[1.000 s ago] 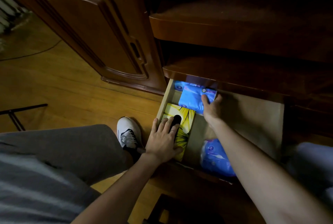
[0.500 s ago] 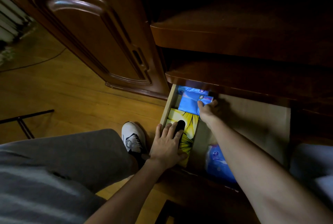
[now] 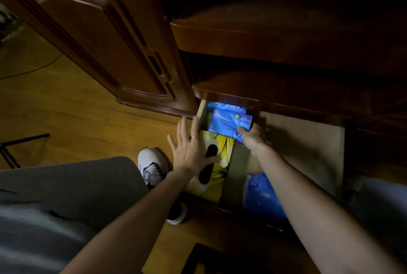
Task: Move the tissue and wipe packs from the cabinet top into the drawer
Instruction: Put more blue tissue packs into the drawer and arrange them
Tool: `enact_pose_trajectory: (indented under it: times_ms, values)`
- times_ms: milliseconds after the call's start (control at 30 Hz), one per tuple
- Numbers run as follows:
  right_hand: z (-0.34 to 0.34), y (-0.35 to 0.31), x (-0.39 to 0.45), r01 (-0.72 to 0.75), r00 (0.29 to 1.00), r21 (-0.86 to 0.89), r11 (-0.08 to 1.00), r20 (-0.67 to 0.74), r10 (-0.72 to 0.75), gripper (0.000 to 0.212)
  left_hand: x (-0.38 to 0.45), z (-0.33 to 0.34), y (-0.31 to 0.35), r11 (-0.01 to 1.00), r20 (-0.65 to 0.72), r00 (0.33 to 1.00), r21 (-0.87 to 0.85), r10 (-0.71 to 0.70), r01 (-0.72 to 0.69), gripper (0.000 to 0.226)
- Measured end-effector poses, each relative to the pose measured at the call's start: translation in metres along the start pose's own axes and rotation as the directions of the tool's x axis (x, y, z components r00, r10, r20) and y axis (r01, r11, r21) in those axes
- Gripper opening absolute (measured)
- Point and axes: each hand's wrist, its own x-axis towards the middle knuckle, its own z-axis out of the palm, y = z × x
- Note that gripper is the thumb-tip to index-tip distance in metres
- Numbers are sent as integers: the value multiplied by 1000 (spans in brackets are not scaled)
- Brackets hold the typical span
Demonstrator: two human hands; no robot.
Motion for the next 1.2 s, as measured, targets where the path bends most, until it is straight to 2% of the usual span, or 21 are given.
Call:
enact_pose_trajectory:
  times_ms: [67,133,300,500,600,633,767,833,867,900,933,967,1067,1133,1200]
  values:
    - [1,1,-2,-4,999,67,998,-35,7,30,11,-3,-3,978,131,984,-149,-125,144,150]
    - [3,2,-2,-24,997,98,995,-65,31,23,16,-1,-11,956,200,973,-244,-116,164,141]
    - [14,-1,2,-105,992,155,982,-55,115,29,19,9,-18,918,123,988,-374,-90,130,113]
    - [27,-8,8,-95,994,67,993,-45,98,36,22,20,-22,920,51,997,-386,-58,74,107]
    - [19,-6,1,-35,999,64,997,-27,37,37,19,13,-19,918,52,997,-389,-58,73,107]
    - [15,-7,-4,-20,1000,88,996,-13,21,42,18,11,-18,917,52,997,-392,-58,74,106]
    - [7,2,-10,-93,991,139,986,104,79,89,17,10,-17,918,56,997,-388,-59,77,107]
    - [0,5,-5,-141,990,228,963,4,144,86,18,11,-18,922,43,997,-378,-67,79,107]
    - [-2,4,-1,-186,973,360,914,-65,223,77,18,12,-18,924,36,997,-374,-67,76,107]
    - [-1,1,1,-223,948,526,821,-78,307,67,17,12,-18,926,33,997,-370,-65,73,107]
    - [5,-3,4,-240,937,656,715,-34,346,61,18,13,-19,927,34,997,-367,-66,73,107]
    - [13,-9,4,-239,950,710,662,32,309,57,18,13,-19,927,36,997,-368,-67,75,106]
    - [42,-25,-1,-209,974,597,774,198,110,55,19,16,-19,930,23,997,-359,-73,76,104]
    - [41,-21,-5,-211,964,510,834,249,91,62,21,18,-20,931,31,996,-356,-80,85,105]
    - [28,-13,-1,-224,954,512,829,291,78,58,20,18,-20,932,32,997,-354,-75,82,106]
